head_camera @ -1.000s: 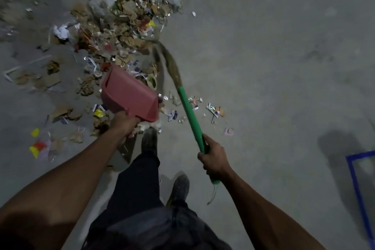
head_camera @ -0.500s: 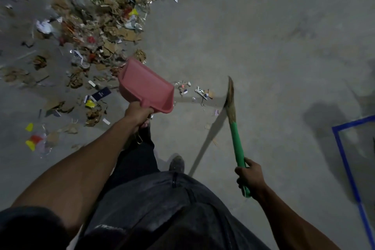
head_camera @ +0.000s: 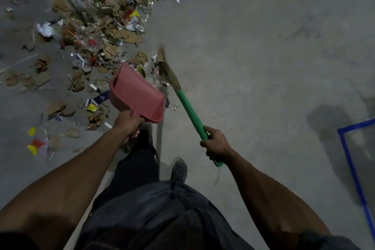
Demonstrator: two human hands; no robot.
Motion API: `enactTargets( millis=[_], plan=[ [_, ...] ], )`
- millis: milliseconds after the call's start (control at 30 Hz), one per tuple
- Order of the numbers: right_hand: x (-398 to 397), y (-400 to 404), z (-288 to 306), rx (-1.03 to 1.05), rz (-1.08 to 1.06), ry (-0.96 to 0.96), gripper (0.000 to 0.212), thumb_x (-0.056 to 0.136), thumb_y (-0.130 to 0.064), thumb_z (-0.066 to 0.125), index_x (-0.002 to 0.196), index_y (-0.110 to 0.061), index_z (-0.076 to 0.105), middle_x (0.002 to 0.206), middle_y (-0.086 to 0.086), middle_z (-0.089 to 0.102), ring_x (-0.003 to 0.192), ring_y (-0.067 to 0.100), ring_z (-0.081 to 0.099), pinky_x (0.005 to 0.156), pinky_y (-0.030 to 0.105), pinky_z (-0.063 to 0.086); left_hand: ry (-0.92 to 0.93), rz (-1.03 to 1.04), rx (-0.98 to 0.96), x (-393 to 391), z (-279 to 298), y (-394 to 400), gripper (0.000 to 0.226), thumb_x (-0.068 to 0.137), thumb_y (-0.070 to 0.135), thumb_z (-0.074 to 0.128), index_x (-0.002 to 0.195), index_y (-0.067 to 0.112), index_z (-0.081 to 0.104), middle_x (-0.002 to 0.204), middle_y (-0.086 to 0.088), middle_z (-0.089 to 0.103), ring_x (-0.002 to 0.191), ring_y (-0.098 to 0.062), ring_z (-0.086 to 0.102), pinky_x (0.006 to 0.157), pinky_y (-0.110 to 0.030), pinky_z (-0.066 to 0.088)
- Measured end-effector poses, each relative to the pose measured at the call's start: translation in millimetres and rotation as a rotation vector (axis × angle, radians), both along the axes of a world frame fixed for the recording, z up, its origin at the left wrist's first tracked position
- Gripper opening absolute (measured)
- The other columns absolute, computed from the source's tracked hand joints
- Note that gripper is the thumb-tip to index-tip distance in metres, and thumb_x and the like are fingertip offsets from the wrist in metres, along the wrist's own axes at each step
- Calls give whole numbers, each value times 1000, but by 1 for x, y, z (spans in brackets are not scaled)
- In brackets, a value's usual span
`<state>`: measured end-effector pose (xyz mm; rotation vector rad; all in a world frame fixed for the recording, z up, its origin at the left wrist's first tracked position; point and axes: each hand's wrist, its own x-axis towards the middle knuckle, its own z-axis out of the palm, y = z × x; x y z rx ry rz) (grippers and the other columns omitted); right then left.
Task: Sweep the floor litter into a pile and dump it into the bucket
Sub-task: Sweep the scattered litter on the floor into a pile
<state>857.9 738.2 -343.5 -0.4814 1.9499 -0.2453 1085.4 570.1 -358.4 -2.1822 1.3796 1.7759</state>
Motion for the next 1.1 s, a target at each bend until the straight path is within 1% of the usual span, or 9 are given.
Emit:
enactTargets(
  millis=[267,367,533,633,733,833,933,1000,1100],
  plan=[
    [-20,94,15,-114,-359,58,71,85,2,57,150,-17,36,88,17,60,49,25,56,45,31,48,65,-34,-40,-16,22,38,6,88,5,59,94,5,59,64,-16,54,43,-19,43,40,-22,34],
    [-25,141,12,-91,-480,98,67,85,2,56,148,-12,37,92,19,61,53,28,58,45,31,49,69,-34,-64,-24,32,64,4,87,4,59,91,6,58,62,-12,52,42,-19,43,33,-19,33],
    [-35,195,7,32,-595,100,37,83,4,56,120,6,53,82,21,57,55,29,56,50,32,48,110,15,-53,-33,47,102,5,89,2,56,89,6,56,64,-10,50,38,-14,42,30,-16,31],
    [-31,206,0,122,-489,68,35,83,3,58,118,7,55,83,21,60,53,28,58,44,27,47,114,38,-39,-32,45,116,9,90,4,57,84,10,55,67,-11,51,45,-18,43,31,-17,32],
    [-10,193,-7,166,-262,37,43,82,1,59,125,1,55,94,24,64,56,30,61,45,28,49,114,74,-25,-28,42,126,13,90,2,56,81,10,54,67,-12,50,46,-18,41,32,-15,30],
    [16,163,-15,118,12,11,47,80,-4,61,127,-3,55,101,20,65,71,37,69,59,42,60,83,99,-29,-16,34,133,9,90,3,57,84,9,54,67,-12,52,45,-19,42,31,-16,30],
    [33,134,-17,33,205,24,45,83,-13,61,126,-6,55,104,19,67,78,40,70,70,51,59,48,147,-56,1,24,137,11,89,3,59,81,9,54,65,-13,53,43,-19,43,31,-17,32],
    [39,122,-14,-34,218,9,44,86,-14,60,129,-5,52,102,21,67,75,41,69,66,51,59,24,165,-74,12,21,138,11,89,4,60,80,9,55,66,-14,54,43,-20,44,31,-16,33],
    [45,121,-7,-99,118,-6,57,86,-11,59,141,-15,45,101,17,64,63,34,65,46,34,54,9,186,-77,28,18,141,8,89,4,60,83,7,55,67,-15,55,44,-20,44,31,-16,33]
  ],
)
